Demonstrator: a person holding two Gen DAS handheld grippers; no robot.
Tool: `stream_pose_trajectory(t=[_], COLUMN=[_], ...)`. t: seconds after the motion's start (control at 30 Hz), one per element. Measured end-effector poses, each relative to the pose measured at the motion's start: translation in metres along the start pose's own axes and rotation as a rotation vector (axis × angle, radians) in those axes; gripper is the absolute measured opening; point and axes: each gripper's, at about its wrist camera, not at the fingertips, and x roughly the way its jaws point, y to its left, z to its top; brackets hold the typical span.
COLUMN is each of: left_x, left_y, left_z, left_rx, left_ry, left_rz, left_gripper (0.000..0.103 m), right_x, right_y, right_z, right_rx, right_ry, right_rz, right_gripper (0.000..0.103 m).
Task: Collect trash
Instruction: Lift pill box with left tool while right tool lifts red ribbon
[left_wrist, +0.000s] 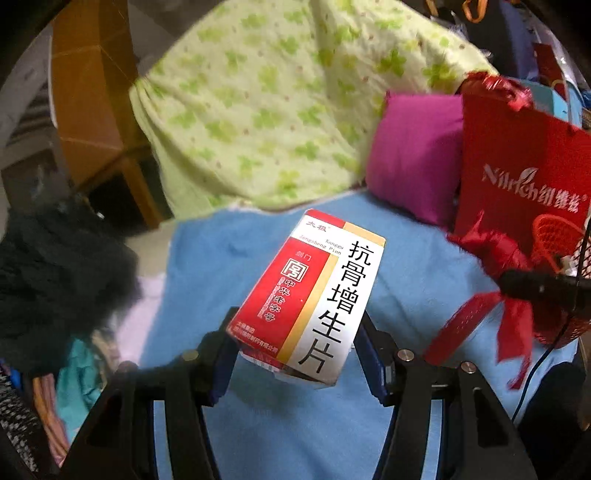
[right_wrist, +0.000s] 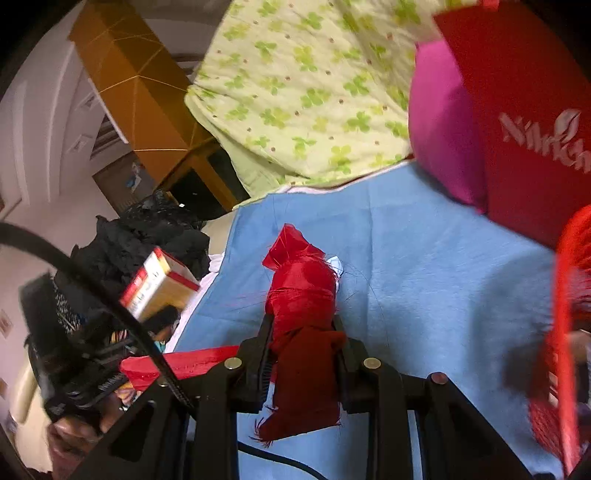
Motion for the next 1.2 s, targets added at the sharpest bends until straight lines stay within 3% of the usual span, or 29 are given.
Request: stream_pose_trajectory(t=[0.4, 1.2], left_x=[-0.087, -0.134], left_y=[-0.025, -0.038], left_z=[0.007, -0.005], left_rx=[-0.034, -0.059], left_ry=[-0.087, -0.094], left_rz=[0.064, 0.085], left_gripper=[0.061, 0.061], right_x=[-0.09, -0.138], right_y=[0.039, 0.059], right_z=[-0.016, -0.031], right_rx=[-0.097, -0.176], right_ry=[-0.138, -0.231], right_rz=[-0.001, 0.001], right_gripper=[0.03, 0.03])
